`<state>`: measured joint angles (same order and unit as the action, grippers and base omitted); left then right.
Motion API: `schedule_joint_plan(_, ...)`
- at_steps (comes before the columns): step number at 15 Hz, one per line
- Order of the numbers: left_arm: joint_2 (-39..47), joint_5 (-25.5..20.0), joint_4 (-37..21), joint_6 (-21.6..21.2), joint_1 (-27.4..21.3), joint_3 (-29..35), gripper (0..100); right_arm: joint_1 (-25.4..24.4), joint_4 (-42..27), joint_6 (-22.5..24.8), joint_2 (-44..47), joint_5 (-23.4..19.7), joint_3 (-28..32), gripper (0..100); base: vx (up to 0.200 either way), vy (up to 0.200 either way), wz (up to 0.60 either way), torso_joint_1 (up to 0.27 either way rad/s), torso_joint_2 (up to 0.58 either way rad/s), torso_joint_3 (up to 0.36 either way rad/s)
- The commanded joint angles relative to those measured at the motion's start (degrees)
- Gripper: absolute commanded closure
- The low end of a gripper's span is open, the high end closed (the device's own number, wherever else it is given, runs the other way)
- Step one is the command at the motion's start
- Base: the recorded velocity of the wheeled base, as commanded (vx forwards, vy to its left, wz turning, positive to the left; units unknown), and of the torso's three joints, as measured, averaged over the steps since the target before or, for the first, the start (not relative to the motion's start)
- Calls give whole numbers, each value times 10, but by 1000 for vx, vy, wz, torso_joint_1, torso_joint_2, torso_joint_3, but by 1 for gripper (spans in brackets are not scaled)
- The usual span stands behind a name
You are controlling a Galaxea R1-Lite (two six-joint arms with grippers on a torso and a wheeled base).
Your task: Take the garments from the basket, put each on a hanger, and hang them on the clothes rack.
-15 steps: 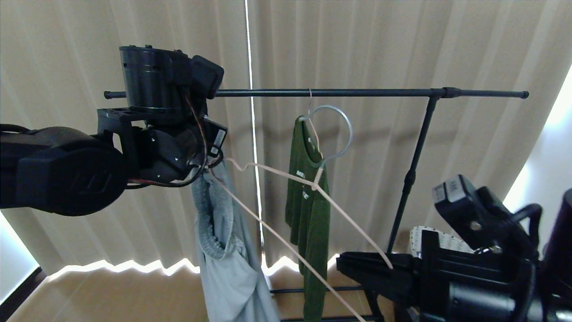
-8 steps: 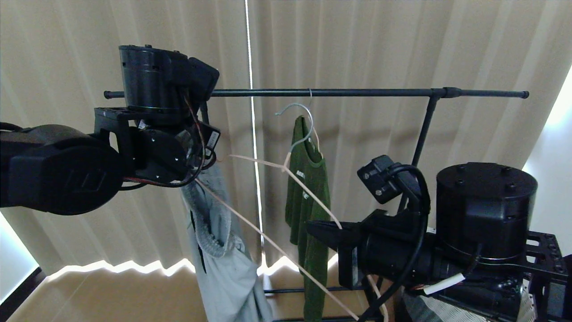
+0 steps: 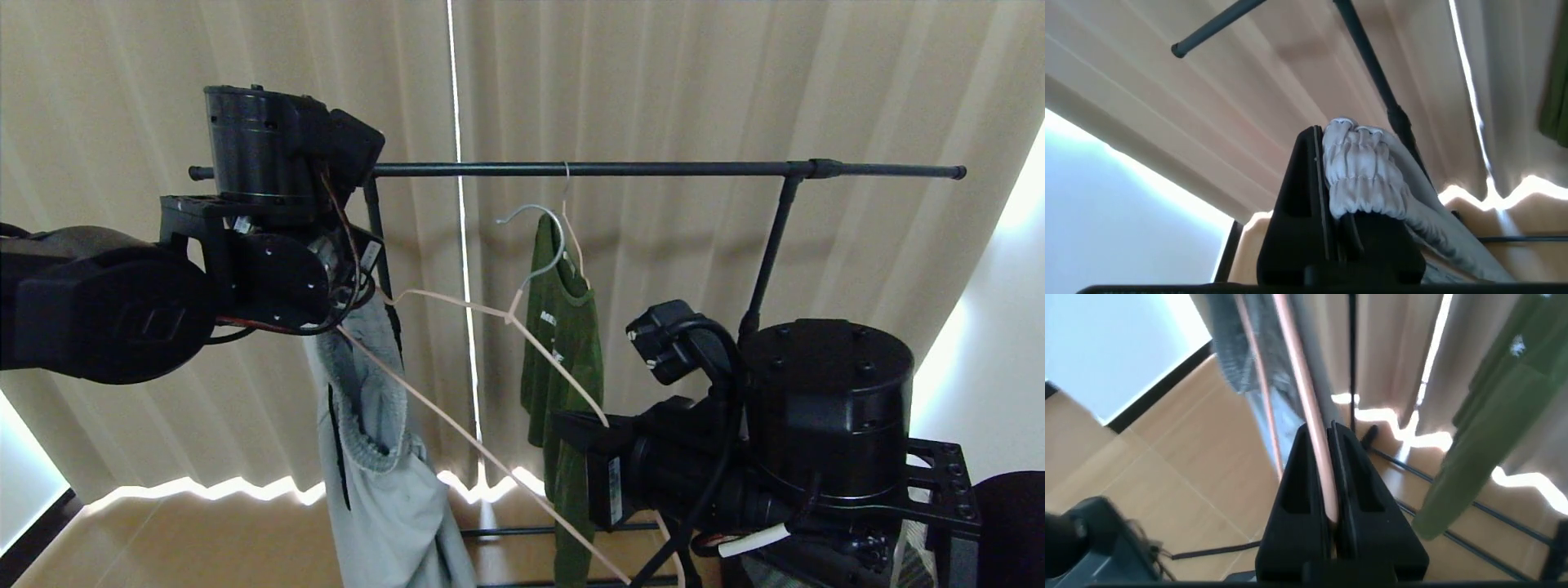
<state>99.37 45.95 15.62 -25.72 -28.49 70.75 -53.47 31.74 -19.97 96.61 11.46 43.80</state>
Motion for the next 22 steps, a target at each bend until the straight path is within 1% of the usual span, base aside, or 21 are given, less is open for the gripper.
schedule_joint_plan(1,-4,0,0,0,5,-7,100,2,-2,0,4,10,10,100,0,0,0,0,0,0)
schedule_joint_plan(4,-14,0,0,-8,7,-28,100,13,-3,1,32,45,43,100,0,0,0,0,0,0)
schedule_joint_plan(9,-35,0,2,-21,7,-59,100,30,-2,0,67,73,84,100,0,0,0,0,0,0)
schedule_joint_plan(12,-37,0,2,-21,5,-62,100,34,-2,-6,84,73,107,100,0,0,0,0,0,0)
schedule_joint_plan(14,-38,0,3,-20,2,-62,100,33,-2,-15,107,73,139,100,0,0,0,0,0,0)
schedule_joint_plan(16,-39,0,4,-18,-2,-61,100,29,-1,-15,123,73,156,100,0,0,0,0,0,0)
schedule_joint_plan(18,-39,0,5,-13,-16,-59,100,12,0,-15,134,73,167,100,0,0,0,0,0,0)
schedule_joint_plan(22,-55,-3,5,-9,-85,-62,100,9,-3,-13,154,73,180,100,0,0,0,0,0,0)
